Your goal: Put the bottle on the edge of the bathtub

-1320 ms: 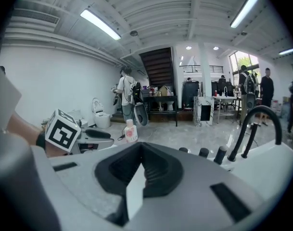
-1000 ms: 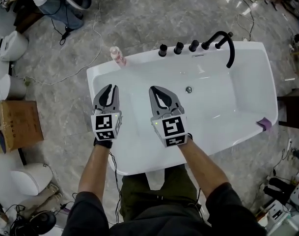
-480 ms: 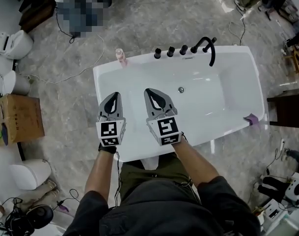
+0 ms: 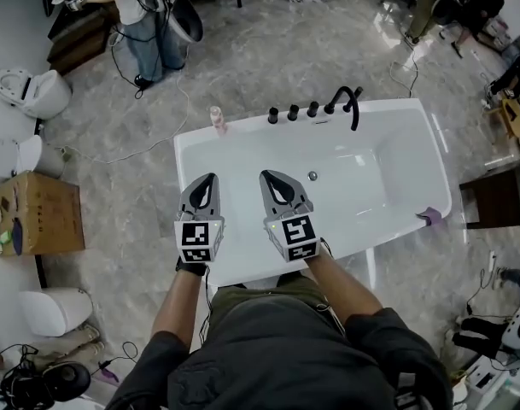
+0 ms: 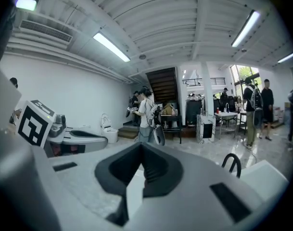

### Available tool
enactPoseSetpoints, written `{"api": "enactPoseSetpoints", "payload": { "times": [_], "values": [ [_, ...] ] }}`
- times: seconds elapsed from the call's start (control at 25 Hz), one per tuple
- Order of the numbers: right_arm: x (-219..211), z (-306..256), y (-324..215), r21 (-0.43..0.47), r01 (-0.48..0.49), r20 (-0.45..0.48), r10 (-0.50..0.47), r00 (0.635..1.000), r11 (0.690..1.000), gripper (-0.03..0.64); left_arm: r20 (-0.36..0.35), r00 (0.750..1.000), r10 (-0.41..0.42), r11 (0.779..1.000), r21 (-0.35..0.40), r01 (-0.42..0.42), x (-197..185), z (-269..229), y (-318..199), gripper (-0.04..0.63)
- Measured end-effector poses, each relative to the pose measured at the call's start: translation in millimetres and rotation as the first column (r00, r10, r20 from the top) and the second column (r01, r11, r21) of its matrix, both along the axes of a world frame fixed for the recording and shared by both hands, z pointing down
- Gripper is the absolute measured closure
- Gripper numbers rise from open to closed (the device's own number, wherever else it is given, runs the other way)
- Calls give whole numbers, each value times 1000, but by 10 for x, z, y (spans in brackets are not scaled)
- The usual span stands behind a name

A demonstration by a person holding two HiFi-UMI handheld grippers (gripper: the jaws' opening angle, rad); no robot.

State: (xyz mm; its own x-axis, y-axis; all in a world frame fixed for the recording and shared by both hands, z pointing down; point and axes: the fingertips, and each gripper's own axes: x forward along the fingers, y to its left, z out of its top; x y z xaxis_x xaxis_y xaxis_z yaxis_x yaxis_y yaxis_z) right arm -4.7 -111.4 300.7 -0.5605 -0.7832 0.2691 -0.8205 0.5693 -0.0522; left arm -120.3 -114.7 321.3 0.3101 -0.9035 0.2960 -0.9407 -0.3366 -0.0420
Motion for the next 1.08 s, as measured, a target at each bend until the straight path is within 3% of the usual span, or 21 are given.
{"api": "enactPoseSetpoints", "payload": {
  "times": [0.56, 1.08],
  "values": [
    [124, -294, 360, 37, 12, 4, -12, 1000, 999, 615, 3, 999, 39, 999, 4, -39, 78, -190, 381, 594],
    [235, -413, 424, 50, 8, 11, -8, 1000, 999, 615, 8, 999, 48, 999, 19, -48, 186, -331, 430, 594]
  ]
}}
